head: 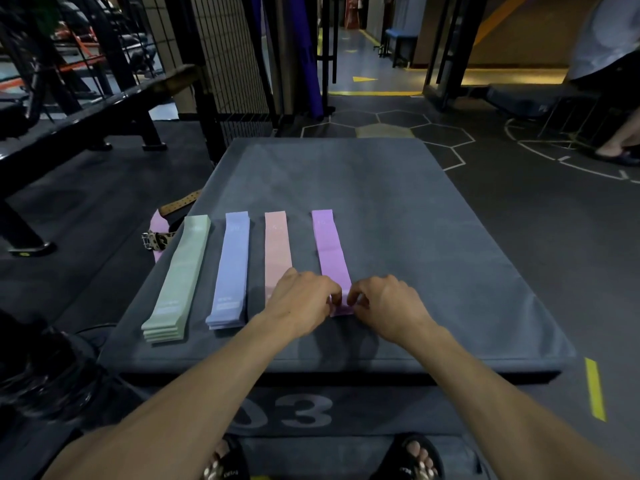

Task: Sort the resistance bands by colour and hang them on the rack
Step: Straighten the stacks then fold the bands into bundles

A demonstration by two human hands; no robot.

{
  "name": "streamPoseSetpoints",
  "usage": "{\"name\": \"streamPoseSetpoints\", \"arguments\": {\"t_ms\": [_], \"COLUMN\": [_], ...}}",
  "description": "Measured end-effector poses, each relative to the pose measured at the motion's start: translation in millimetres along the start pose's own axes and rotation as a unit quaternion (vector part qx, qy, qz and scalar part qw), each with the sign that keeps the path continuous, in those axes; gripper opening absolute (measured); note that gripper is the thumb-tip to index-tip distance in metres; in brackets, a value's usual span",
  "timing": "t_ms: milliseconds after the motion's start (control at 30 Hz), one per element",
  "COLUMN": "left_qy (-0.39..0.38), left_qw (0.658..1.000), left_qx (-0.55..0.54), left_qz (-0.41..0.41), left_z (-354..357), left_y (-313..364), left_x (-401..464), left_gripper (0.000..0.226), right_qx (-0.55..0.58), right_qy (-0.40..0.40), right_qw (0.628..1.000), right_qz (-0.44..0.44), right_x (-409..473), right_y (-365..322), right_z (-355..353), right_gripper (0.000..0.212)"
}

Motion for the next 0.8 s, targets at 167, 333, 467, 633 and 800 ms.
{"name": "streamPoseSetpoints", "arguments": {"t_ms": [167,333,467,633,800], "left_qy": [0.009,0.006,0.011,0.023,0.039], "left_qw": [1.000,0.999,0.995,0.989,0.981], "left_qx": [0.002,0.027,0.077,0.123,0.162], "left_qz": [0.014,0.042,0.066,0.082,0.102], "left_z": [3.2,9.0,10.5,14.4,17.7], "left_y": [-1.6,-4.4,-2.9,1.8,3.9], "left_x": [-0.2,-0.8,-0.1,3.3,1.1], "left_gripper": [0.010,0.012,0.021,0.018,0.020], "right_qx": [-0.015,-0.013,-0.019,-0.027,-0.032], "right_qy": [0.007,0.000,-0.007,-0.003,-0.001], "right_qw": [1.000,1.000,0.999,0.999,0.998], "right_qz": [-0.009,-0.016,-0.028,-0.041,-0.052], "right_x": [2.3,3.8,3.3,3.2,4.7], "right_y": [0.6,3.4,4.8,5.0,6.9], "right_z": [2.2,3.6,3.4,3.8,3.5], "right_gripper": [0.026,0.023,0.023,0.019,0.019]}}
Point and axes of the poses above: each hand's wrist, its own x-axis towards the middle knuckle, its own z-axis out of the palm, y = z × x, the point moved 1 cm from there along x, towards the middle knuckle, and after that the axes turned 1 degree about -z, right-handed, at the moved point
